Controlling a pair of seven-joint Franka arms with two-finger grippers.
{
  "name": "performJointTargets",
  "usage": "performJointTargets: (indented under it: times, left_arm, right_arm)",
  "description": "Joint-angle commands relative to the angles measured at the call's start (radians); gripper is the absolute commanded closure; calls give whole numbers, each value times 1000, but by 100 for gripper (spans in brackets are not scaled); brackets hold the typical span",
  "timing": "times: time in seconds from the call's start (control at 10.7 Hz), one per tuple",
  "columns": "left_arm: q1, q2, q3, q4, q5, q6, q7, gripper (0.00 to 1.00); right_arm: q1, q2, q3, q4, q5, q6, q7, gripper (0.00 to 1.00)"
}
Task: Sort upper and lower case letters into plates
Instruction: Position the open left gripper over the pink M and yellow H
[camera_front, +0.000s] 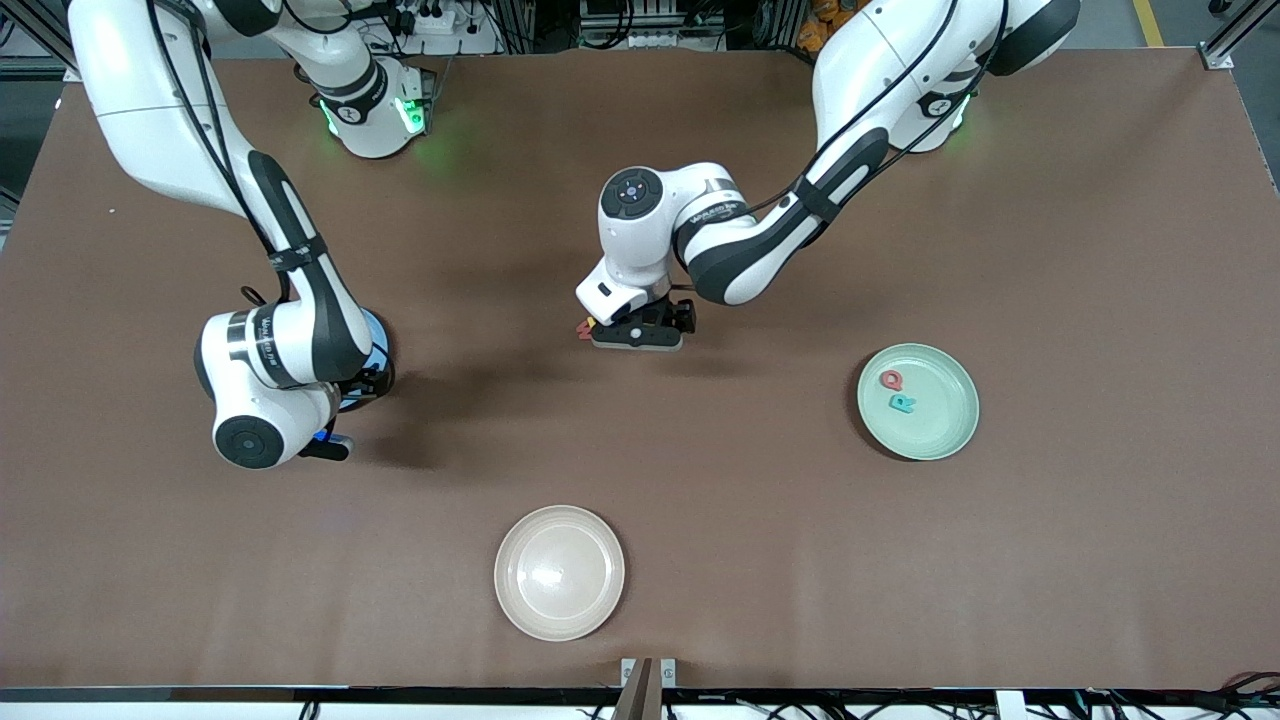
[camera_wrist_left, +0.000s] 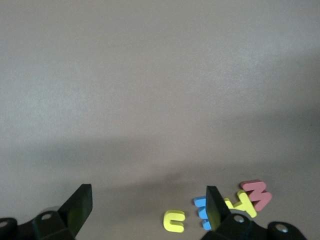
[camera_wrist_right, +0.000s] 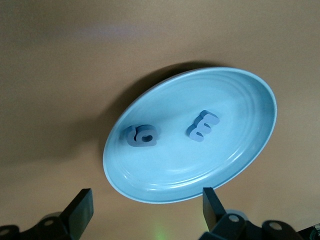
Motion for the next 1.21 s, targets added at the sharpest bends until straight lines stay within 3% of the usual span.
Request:
performJointTargets:
  times: [0.0,0.47,0.65,0.93,1.12]
  left_arm:
    - [14,13,-5,15,20,8,128,0]
    - [1,41,31,35,34,56,414,0]
    - [-51,51,40,50,32,57,536,0]
    - [-169,77,135,92,32,77,633,0]
    - [-159,70,135,92,32,83,671,0]
  right_arm:
    - [-4,-15,6,-10,15,2,-6,4]
    - [-4,-15,6,-10,15,2,-6,4]
    - [-4,-15,6,-10,15,2,-6,4]
    - [-4,-15,6,-10,15,2,-6,4]
    - [-4,-15,6,-10,15,2,-6,4]
